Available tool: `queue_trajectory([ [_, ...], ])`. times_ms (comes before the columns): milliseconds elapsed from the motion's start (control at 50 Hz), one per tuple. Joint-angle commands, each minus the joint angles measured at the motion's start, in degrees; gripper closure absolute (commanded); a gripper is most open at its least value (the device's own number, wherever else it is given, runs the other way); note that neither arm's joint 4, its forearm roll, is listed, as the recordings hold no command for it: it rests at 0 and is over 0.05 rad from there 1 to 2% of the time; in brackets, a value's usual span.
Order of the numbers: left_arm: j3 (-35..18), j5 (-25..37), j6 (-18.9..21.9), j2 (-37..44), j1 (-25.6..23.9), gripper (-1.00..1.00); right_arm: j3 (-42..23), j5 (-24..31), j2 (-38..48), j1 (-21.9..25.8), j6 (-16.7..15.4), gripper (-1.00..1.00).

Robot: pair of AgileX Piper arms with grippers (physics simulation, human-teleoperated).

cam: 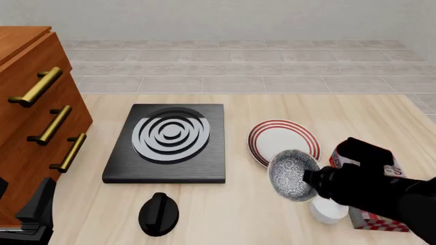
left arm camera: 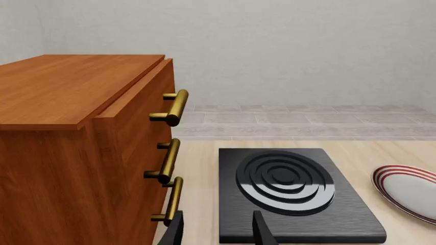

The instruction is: Pick the akita bowl next to the ramekin and place it on the plate.

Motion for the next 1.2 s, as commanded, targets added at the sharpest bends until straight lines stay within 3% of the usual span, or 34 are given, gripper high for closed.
queue_trajectory([
  [20, 0.0, 0.0, -0.01, -0.01, 0.0, -1.0, -1.59, -2.93, 3.8, -1.74, -0.76, 1.0],
  [640, 0.0, 0.0, -0.01, 0.01, 0.0, -1.0, -6.74, -7.5, 12.74, -7.24, -5.33, 1.0],
  [1200, 0.0, 0.0, 0.0, -0.02, 0.01, -1.0, -10.57, -11.02, 20.23, -9.89, -7.31, 1.0],
])
